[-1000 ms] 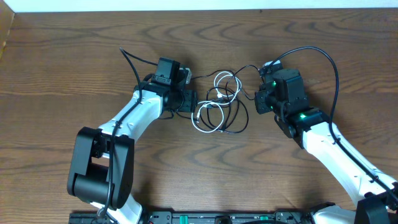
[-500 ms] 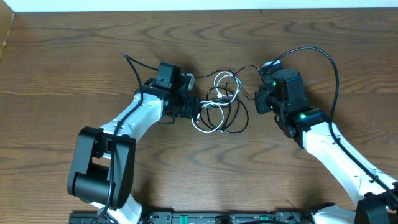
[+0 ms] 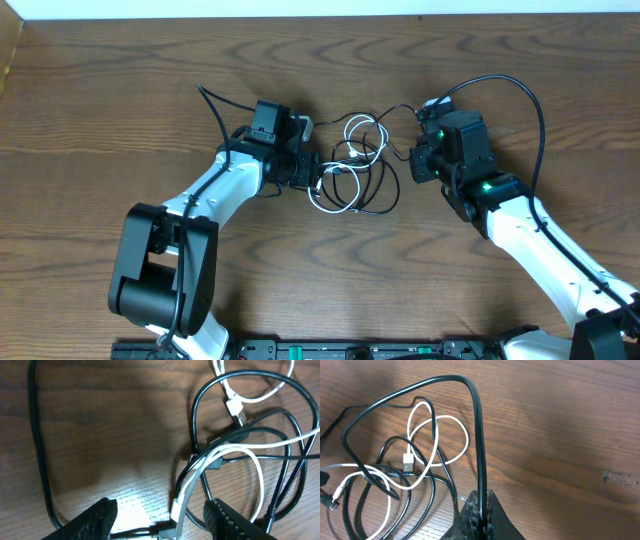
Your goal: Untangle cables
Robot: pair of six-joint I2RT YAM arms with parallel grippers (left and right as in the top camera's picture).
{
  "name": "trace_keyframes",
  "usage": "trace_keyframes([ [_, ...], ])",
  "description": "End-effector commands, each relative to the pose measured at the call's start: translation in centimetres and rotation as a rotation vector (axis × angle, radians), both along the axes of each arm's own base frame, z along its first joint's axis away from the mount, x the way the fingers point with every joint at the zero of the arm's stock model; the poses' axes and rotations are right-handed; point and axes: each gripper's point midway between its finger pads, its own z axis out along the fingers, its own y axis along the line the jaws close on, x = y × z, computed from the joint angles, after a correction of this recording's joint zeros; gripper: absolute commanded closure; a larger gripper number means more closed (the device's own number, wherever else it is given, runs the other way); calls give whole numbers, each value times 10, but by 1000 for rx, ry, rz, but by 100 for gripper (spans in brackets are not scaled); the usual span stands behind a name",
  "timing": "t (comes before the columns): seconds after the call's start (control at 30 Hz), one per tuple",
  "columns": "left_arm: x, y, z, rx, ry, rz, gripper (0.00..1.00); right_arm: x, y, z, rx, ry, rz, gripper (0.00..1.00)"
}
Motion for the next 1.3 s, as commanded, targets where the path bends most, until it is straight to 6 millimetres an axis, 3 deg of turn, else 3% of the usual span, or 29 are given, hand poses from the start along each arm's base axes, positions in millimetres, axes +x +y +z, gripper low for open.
trace_keyframes([
  [0.0, 0, 2, -12, 20, 5, -13, 39, 4, -3, 2, 4, -4, -21, 99],
  [0.23, 0, 7, -33, 55, 36, -3, 43, 3, -3, 2, 4, -4, -21, 99],
  [0.27, -1, 7, -34, 56, 39, -3, 51, 3, -3, 1, 4, -4, -22, 99],
  [0.37, 0, 7, -33, 56, 37, -3, 91, 3, -3, 2, 4, -4, -22, 99],
  [0.47, -1, 8, -33, 56, 43, 7, 92, 4, -5, 2, -4, -7, -31, 99],
  [0.53, -3, 12, -34, 60, 58, 15, 92, 8, -18, 2, -46, -22, -84, 99],
  [0.63, -9, 26, -39, 106, 98, 54, 93, 17, -65, 6, -193, -67, -249, 99],
  [0.8, -22, 79, -51, 331, 166, 181, 92, 13, -173, 23, -421, -107, -620, 99],
  [0.97, -33, 133, -50, 545, 204, 371, 93, -10, -261, 19, -369, -61, -923, 99],
  [1.13, -34, 150, -50, 533, 235, 502, 92, -45, -320, -8, -242, 44, -1164, 99],
  [1.27, -34, 154, -51, 504, 252, 560, 93, -78, -353, -34, -157, 135, -1354, 99],
])
